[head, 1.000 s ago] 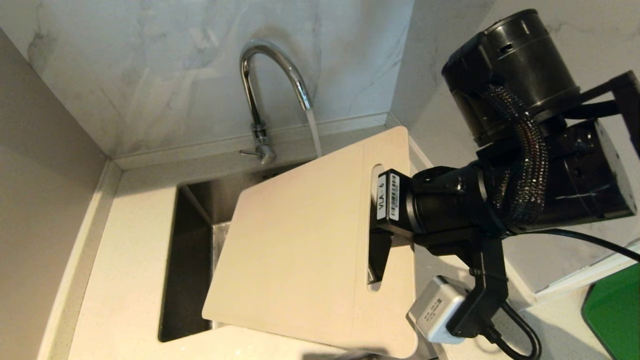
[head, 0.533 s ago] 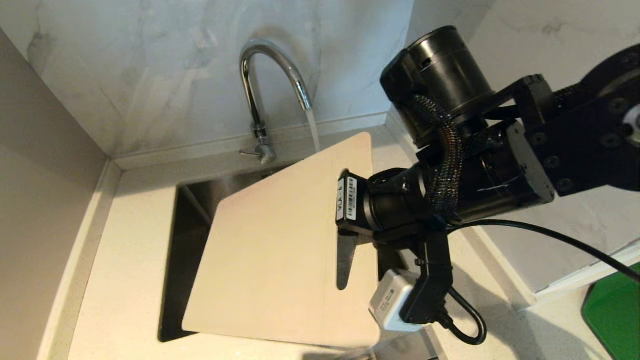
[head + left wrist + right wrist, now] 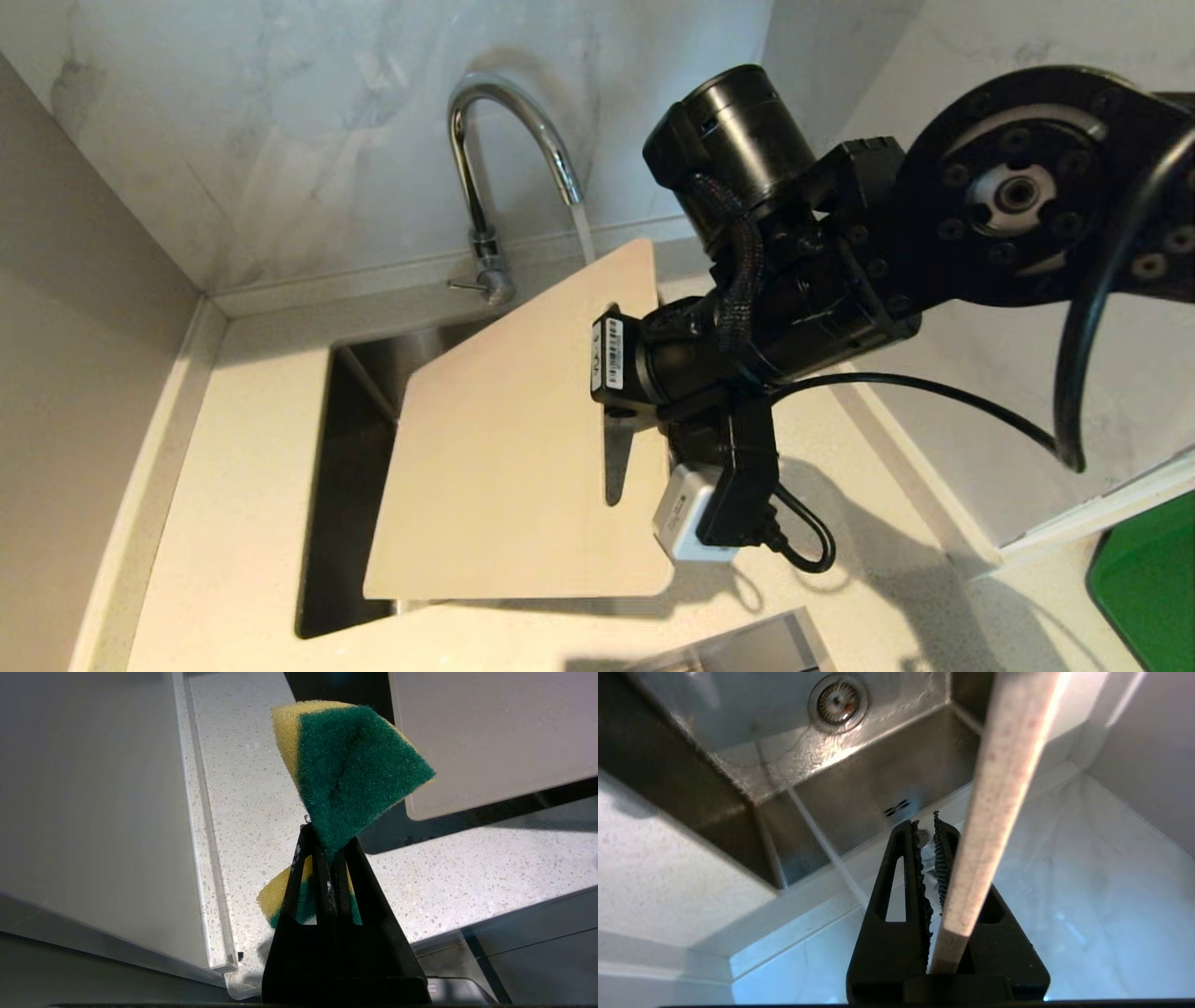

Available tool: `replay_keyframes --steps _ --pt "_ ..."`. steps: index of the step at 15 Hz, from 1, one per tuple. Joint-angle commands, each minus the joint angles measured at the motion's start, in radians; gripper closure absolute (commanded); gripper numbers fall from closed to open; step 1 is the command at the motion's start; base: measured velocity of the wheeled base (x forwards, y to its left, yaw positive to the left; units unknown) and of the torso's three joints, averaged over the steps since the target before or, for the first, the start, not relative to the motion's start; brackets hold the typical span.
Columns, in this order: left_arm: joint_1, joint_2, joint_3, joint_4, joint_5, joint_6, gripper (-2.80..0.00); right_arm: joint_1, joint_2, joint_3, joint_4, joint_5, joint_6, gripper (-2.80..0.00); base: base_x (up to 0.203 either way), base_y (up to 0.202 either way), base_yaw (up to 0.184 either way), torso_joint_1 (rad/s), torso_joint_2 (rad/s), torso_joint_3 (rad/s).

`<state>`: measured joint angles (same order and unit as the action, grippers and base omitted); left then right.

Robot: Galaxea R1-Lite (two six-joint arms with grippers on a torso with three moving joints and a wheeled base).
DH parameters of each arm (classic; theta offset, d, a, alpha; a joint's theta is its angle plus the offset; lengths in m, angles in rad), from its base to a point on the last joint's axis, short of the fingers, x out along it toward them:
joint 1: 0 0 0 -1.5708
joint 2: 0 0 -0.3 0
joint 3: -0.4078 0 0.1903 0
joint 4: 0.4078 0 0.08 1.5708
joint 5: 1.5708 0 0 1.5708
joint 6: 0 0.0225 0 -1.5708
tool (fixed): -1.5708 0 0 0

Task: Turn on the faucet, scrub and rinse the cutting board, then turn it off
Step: Scrub the cutting board underwater

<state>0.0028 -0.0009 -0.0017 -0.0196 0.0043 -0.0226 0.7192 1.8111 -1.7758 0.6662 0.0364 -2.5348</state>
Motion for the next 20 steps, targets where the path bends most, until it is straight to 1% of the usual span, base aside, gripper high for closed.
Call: replay_keyframes --steps 1,3,4,7,9,14,15,16,17,20 --pt "0.0 -0.001 0.0 0.0 0.0 0.0 0.0 -0.033 0.035 -0.021 0.004 0.0 -0.026 0.0 0.0 0.0 0.0 0.0 0.0 0.0" --pt "0.0 0.0 0.0 0.0 0.0 0.0 0.0 -0.068 0.037 -0.022 0.005 0.007 -0.058 0.0 0.0 0.0 0.0 0.0 0.0 0.0" --pt "0.0 -0.001 0.0 -0.002 0.0 0.0 0.0 -0.088 0.041 -0.024 0.006 0.023 -0.061 0.0 0.0 0.0 0.0 0.0 0.0 0.0" --pt "0.0 -0.001 0.0 0.0 0.0 0.0 0.0 -0.133 0.068 -0.028 0.012 0.108 -0.07 0.0 0.0 0.0 0.0 0.0 0.0 0.0" --pt "0.0 -0.001 0.0 0.0 0.0 0.0 0.0 -0.153 0.088 -0.043 0.01 0.166 -0.103 0.0 0.0 0.0 0.0 0.0 0.0 0.0" --pt "0.0 -0.001 0.0 0.0 0.0 0.0 0.0 -0.17 0.115 -0.051 0.01 0.183 -0.115 0.0 0.0 0.0 0.0 0.0 0.0 0.0" --pt "0.0 -0.001 0.0 -0.002 0.0 0.0 0.0 -0.189 0.131 -0.053 0.01 0.226 -0.12 0.0 0.0 0.0 0.0 0.0 0.0 0.0" --pt "0.0 0.001 0.0 0.0 0.0 0.0 0.0 -0.201 0.147 -0.074 0.011 0.254 -0.147 0.0 0.0 0.0 0.0 0.0 0.0 0.0" --pt "0.0 -0.001 0.0 0.0 0.0 0.0 0.0 -0.211 0.16 -0.096 0.016 0.266 -0.179 0.0 0.0 0.0 0.0 0.0 0.0 0.0" --pt "0.0 -0.001 0.0 -0.002 0.0 0.0 0.0 -0.213 0.199 -0.133 0.024 0.282 -0.185 0.0 0.0 0.0 0.0 0.0 0.0 0.0"
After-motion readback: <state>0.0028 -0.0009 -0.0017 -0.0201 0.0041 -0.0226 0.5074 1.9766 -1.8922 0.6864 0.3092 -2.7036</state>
